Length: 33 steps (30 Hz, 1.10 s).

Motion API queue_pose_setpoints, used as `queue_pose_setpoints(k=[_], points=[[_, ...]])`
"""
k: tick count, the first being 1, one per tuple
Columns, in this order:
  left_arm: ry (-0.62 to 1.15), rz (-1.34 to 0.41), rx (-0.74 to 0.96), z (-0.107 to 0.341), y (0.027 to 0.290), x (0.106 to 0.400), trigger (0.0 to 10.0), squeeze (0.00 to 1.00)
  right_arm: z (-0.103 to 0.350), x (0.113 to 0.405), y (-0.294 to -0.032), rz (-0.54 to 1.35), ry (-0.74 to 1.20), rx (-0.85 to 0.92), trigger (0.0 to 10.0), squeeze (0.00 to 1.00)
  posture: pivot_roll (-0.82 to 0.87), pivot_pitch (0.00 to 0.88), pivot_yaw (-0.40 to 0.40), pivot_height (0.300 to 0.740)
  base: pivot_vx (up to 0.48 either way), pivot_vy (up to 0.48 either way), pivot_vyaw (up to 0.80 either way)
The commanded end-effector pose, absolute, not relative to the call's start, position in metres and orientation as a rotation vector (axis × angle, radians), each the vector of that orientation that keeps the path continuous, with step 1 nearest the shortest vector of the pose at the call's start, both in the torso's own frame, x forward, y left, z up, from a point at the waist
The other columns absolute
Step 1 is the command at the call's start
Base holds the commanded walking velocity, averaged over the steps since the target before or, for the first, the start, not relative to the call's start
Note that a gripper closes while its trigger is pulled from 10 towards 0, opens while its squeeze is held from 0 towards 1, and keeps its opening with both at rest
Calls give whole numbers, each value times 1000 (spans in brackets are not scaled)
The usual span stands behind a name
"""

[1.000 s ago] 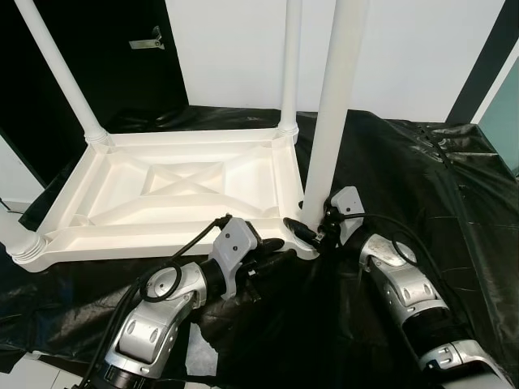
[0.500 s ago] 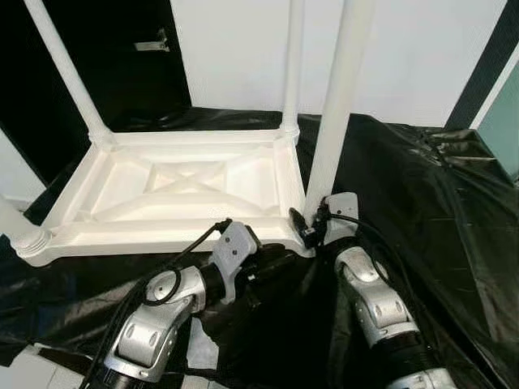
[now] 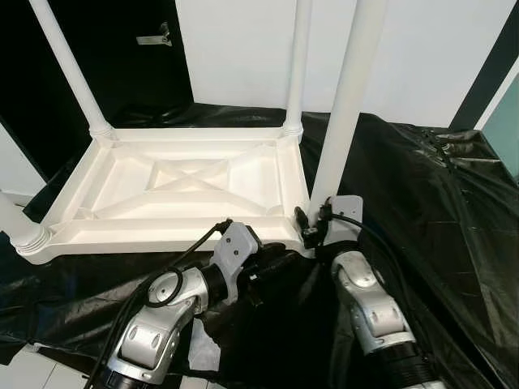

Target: Building children table

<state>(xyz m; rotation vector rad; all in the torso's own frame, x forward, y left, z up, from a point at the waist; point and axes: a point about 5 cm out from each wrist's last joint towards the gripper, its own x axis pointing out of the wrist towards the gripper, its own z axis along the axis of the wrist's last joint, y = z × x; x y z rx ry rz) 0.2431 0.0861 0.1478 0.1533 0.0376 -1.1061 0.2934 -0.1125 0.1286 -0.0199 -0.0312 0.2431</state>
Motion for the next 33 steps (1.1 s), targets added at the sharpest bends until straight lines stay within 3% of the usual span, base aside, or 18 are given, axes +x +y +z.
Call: queue_pose_setpoints(k=[1,7,8,15,24,25,31,32,33], points=[[17,-1062,166,152,87,245,10000,0,133,290,-118,282,-56,-10,10000,1000,-4,0,-43,740,0,0,0],[14,-1062,165,152,86,246,10000,0,134,283,-132,441,-59,-61,10000,1000,-12,0,-39,740,0,0,0],[14,-1064,164,152,86,246,10000,0,134,283,-135,489,-59,-80,10000,0,-13,0,-36,740,0,0,0],[16,-1068,175,153,90,247,10000,0,132,289,-145,684,-45,-148,10000,0,-7,0,-23,740,0,0,0],[31,-1084,160,153,90,248,10000,0,129,312,-139,822,1,-230,10000,0,-3,0,-13,740,0,0,0],[50,-1088,147,152,90,249,10000,1000,128,316,-137,836,7,-240,10000,0,-1,0,-14,740,0,0,0],[49,-1060,163,153,92,252,10000,1000,127,326,-132,886,19,-260,10000,0,7,0,-14,740,0,0,0],[54,-1062,172,152,92,251,10000,20,126,328,-131,894,25,-268,10000,0,7,0,-14,740,0,0,0],[55,-1068,181,151,92,250,10000,0,125,330,-130,906,34,-278,10000,0,13,0,-15,740,0,0,0]])
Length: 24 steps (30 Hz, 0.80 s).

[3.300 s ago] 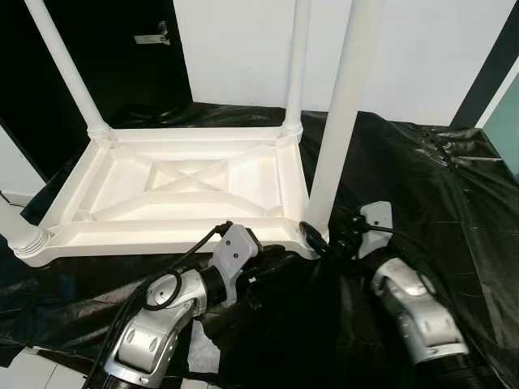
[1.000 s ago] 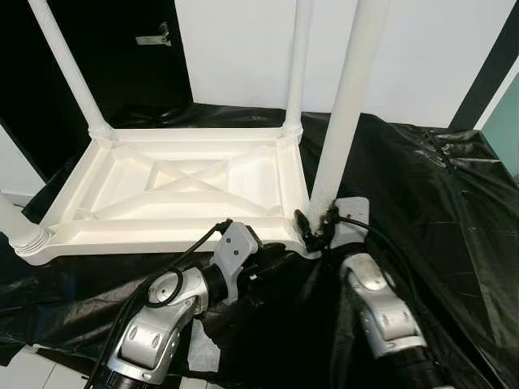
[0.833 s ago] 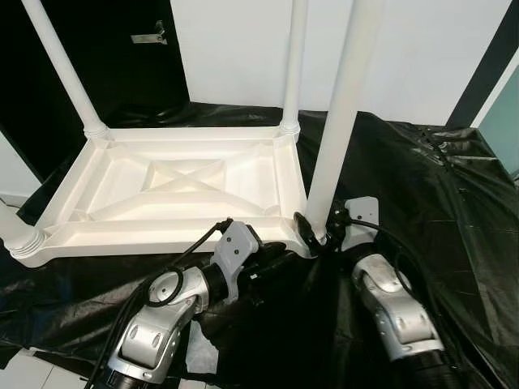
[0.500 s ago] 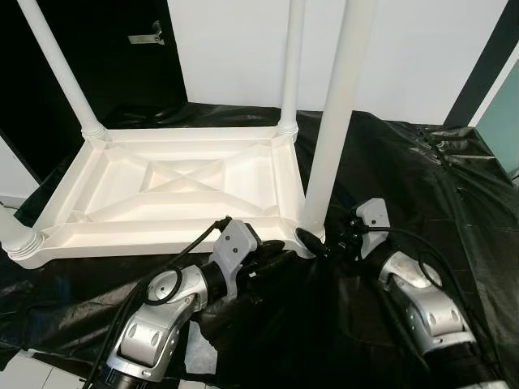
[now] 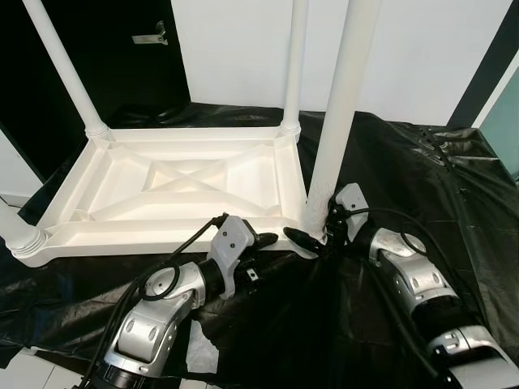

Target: Building children table

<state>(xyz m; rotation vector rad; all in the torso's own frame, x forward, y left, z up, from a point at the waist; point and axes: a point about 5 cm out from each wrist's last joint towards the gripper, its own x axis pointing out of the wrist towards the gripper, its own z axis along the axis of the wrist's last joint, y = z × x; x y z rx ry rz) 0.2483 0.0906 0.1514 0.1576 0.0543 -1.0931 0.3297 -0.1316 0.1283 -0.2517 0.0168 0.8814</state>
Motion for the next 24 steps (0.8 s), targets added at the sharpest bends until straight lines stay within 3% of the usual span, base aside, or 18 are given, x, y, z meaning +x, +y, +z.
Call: queue_pose_setpoints(k=[1,2,3,5,6,17,18,19,24], points=[[57,-1074,185,150,91,249,10000,0,124,332,-129,914,40,-285,8941,0,13,0,-15,740,0,0,0],[59,-1077,185,150,91,248,10000,0,123,333,-128,916,44,-288,7176,0,11,0,-13,740,0,0,0],[63,-1081,187,149,91,247,10000,0,123,336,-127,914,43,-290,2549,0,11,0,-13,740,0,0,0],[65,-1083,187,148,91,246,10000,0,124,338,-127,912,41,-291,2549,0,13,0,-13,740,0,0,0],[69,-1085,185,148,91,245,10000,0,123,340,-126,910,40,-287,0,0,13,0,-13,740,0,0,0],[85,-1086,178,145,91,239,10000,0,108,331,-125,824,48,-265,0,0,19,0,-25,740,0,0,0],[87,-1085,177,144,91,239,10000,0,104,329,-126,774,60,-264,4235,0,19,0,-27,740,0,0,0],[89,-1084,175,143,91,238,10000,0,102,328,-127,736,63,-257,10000,0,18,0,-29,740,0,0,0],[92,-1083,172,142,91,237,10000,0,99,323,-126,639,58,-209,10000,0,16,0,-36,740,0,0,0]])
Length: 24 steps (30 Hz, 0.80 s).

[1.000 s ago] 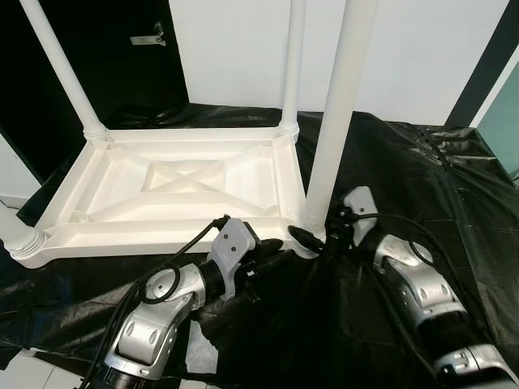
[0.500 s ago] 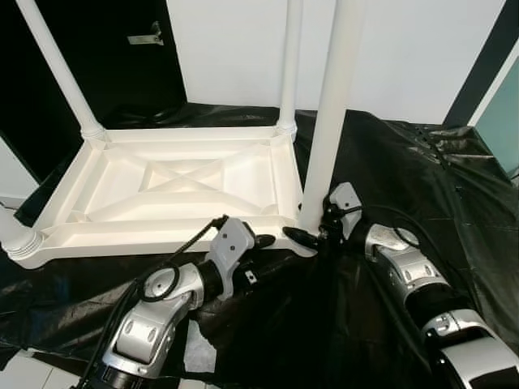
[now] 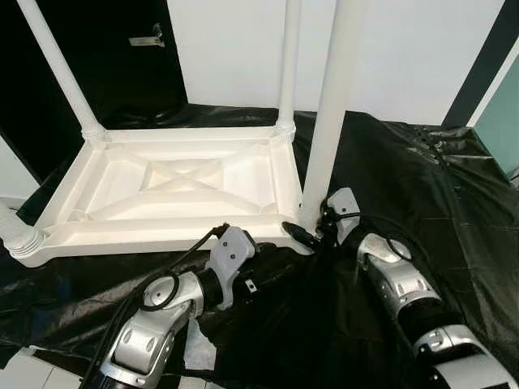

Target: Building children table

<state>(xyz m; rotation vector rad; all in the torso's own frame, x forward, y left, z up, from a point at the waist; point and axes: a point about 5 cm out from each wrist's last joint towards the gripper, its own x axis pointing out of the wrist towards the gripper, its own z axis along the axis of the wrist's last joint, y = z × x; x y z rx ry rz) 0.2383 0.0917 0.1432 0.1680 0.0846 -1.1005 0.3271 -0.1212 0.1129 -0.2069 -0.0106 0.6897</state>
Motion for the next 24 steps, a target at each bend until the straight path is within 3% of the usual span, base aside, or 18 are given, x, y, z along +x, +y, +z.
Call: queue_pose_setpoints(k=[1,12,18,24], points=[[93,-1082,170,142,91,236,10000,0,98,321,-124,597,56,-188,10000,0,14,0,-39,740,0,0,0],[95,-1076,164,141,90,235,10000,0,99,310,-101,135,73,-6,10000,0,21,0,-49,740,0,0,0],[93,-1077,165,141,89,235,10000,0,104,310,-89,125,70,24,10000,0,17,0,-51,740,0,0,0],[90,-1079,168,141,89,236,10000,0,114,308,-92,163,9,47,10000,20,20,0,-59,740,0,0,0]])
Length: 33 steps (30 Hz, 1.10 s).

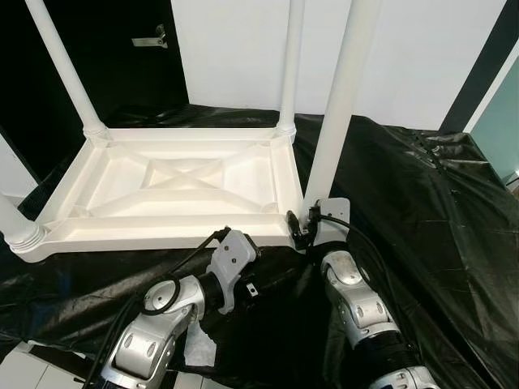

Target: Building children table

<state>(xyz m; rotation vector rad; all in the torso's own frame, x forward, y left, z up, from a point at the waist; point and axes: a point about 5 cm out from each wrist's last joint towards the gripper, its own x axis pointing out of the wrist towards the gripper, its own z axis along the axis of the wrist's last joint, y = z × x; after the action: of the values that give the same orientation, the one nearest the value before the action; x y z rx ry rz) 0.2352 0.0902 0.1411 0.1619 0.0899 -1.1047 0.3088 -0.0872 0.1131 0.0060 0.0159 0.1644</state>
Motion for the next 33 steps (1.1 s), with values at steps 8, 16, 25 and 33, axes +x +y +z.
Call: queue_pose_setpoints(k=[8,16,25,33], points=[[84,-1075,169,141,88,237,10000,0,127,301,-101,267,-60,48,10000,1000,21,0,-65,740,0,0,0],[79,-1071,170,143,88,239,10000,0,126,291,-121,529,-65,8,10000,0,8,0,-53,740,0,0,0],[76,-1081,175,144,88,243,10000,0,122,305,-140,691,-18,-142,10000,0,-11,0,-30,740,0,0,0],[64,-1082,182,147,89,247,10000,0,132,327,-139,848,11,-267,10000,0,2,0,-25,740,0,0,0]])
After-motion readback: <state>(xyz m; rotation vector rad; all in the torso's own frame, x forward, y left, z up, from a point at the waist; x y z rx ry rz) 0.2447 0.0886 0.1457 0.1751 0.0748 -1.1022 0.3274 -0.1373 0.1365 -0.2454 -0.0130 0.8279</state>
